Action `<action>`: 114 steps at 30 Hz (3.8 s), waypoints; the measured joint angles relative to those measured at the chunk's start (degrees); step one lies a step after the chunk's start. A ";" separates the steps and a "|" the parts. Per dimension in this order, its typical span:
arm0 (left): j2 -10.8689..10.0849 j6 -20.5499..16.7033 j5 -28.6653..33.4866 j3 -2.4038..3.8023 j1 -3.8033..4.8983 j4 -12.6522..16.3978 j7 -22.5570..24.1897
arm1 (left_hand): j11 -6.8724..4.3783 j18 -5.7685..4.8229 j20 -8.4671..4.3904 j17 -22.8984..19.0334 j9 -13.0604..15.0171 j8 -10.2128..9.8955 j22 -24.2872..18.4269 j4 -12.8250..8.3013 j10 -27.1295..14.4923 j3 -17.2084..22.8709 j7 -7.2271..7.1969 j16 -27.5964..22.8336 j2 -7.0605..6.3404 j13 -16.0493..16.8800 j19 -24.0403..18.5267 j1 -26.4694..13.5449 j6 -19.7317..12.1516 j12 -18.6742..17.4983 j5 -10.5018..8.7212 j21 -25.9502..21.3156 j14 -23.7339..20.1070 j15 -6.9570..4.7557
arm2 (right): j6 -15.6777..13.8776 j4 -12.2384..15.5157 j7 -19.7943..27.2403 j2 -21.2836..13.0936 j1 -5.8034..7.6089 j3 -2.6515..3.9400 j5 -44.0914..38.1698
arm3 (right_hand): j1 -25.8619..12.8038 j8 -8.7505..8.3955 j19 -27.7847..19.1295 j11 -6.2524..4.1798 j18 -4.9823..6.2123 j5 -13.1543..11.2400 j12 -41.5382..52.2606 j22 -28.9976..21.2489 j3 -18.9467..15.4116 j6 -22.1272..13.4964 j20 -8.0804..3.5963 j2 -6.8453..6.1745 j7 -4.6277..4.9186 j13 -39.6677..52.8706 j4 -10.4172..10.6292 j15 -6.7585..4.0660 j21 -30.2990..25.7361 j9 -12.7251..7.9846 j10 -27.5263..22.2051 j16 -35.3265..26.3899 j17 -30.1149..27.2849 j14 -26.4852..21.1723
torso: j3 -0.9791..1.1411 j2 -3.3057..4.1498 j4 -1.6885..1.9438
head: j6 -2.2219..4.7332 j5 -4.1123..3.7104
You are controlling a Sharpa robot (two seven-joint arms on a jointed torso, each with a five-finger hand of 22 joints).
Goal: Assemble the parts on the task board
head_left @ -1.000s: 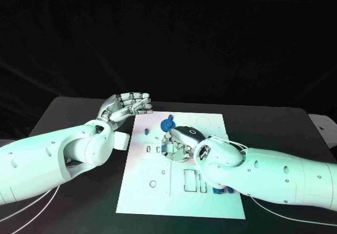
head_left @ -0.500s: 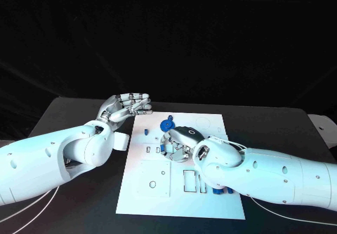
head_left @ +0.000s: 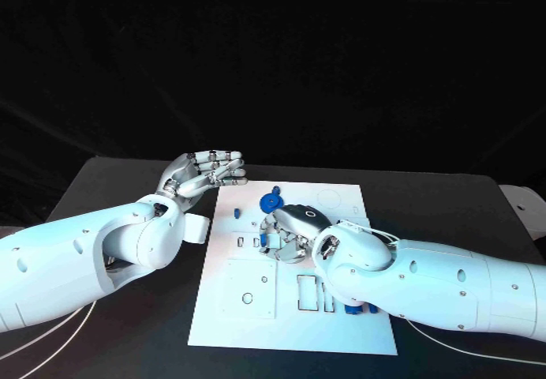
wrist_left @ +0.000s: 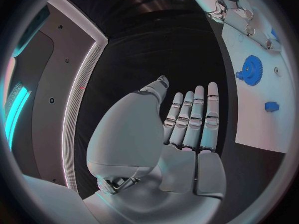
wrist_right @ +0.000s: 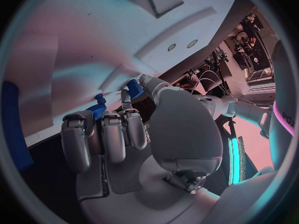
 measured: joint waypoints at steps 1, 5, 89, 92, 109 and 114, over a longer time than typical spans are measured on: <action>0.00 0.00 0.00 0.00 0.00 0.00 0.00 | 0.00 0.00 0.00 0.01 -0.02 0.00 -0.01 0.00 0.00 0.00 0.00 0.00 0.00 0.00 0.00 0.00 0.00 0.00 0.00 0.00 0.00 0.00 | -0.02 0.03 -0.01 -0.03 -0.01 -0.01 -0.03 | 0.00 -0.01 0.00 0.00 0.01 -0.06 0.00 0.00 -0.12 -0.01 0.00 0.00 0.01 0.00 0.12 0.00 0.00 -0.01 0.00 0.00 0.00 0.00 | 0.01 0.00 0.00 | 0.00 0.00; -0.01 0.00 0.00 0.00 0.00 0.00 -0.02 | 0.00 0.00 0.00 0.01 -0.02 0.00 -0.01 0.00 0.00 0.00 0.00 0.00 0.00 0.00 0.00 0.00 0.00 0.00 0.00 0.00 0.00 0.00 | -0.22 0.20 -0.04 -0.17 -0.04 -0.05 -0.16 | 0.00 -0.51 0.00 0.21 0.00 -1.24 -0.64 -0.01 -1.45 -0.70 0.00 0.00 0.02 0.00 0.47 0.00 0.00 -0.33 -0.05 0.00 0.00 0.00 | 0.02 0.01 0.00 | -0.03 0.01; 17.85 37.95 -57.75 -4.06 9.73 -14.19 -58.37 | -10.96 -3.10 -13.21 62.12 27.25 22.87 53.43 6.64 16.87 -12.03 -7.79 72.95 5.86 49.74 29.58 -21.34 1.82 55.30 0.07 57.08 31.53 -12.10 | -13.05 5.19 18.19 -22.90 7.55 0.45 36.65 | 7.63 -2.43 0.00 1.21 0.01 3.39 -1.88 0.00 -12.21 -1.21 1.21 4.44 0.42 0.01 5.43 1.11 0.00 -2.41 -0.81 0.00 0.00 0.11 | 1.81 -3.22 -0.47 | -4.00 1.58; 18.08 38.43 -57.63 -4.14 9.65 -14.25 -58.39 | -10.96 -3.10 -13.21 62.12 27.25 22.86 53.43 6.64 16.87 -12.03 -7.79 72.95 5.86 49.74 29.58 -21.34 1.82 55.30 0.07 57.08 31.53 -12.10 | -13.00 5.13 18.13 -22.83 7.55 0.45 36.63 | 7.63 -2.43 -0.01 1.21 0.00 3.72 -1.88 0.00 -12.05 -1.21 1.21 4.44 0.42 0.01 5.59 1.11 0.00 -2.41 -0.81 0.00 0.00 0.11 | 1.82 -3.22 -0.46 | -4.08 1.46; 18.58 40.48 -56.88 -4.32 9.10 -14.71 -58.43 | -11.16 -4.02 -13.21 62.11 27.78 22.86 54.09 6.64 16.66 -12.02 -7.79 73.18 6.48 49.37 30.00 -20.72 1.41 55.30 0.07 57.30 31.53 -12.10 | -12.70 4.81 17.82 -22.69 7.55 0.44 36.61 | 7.63 -2.43 0.00 1.21 0.01 3.72 -1.87 -0.02 -12.05 -1.21 1.21 4.44 0.42 0.00 5.59 1.11 0.00 -2.47 -0.81 0.00 -0.01 0.11 | 1.85 -3.24 -0.44 | -4.19 1.51; 18.57 40.82 -56.76 -4.34 9.07 -14.79 -58.43 | -11.16 -4.03 -13.21 62.11 27.97 23.08 54.21 6.64 16.67 -12.02 -7.79 73.18 6.84 49.38 30.00 -20.35 1.41 55.30 0.07 57.52 31.53 -12.10 | -12.63 4.75 17.73 -22.66 7.54 0.43 36.61 | 7.63 -2.43 0.00 1.21 0.00 3.72 -1.87 -0.02 -12.05 -1.21 1.21 4.44 0.42 0.00 5.59 1.11 0.00 -2.47 -0.81 0.00 -0.01 0.11 | 1.88 -3.24 -0.43 | -4.22 1.54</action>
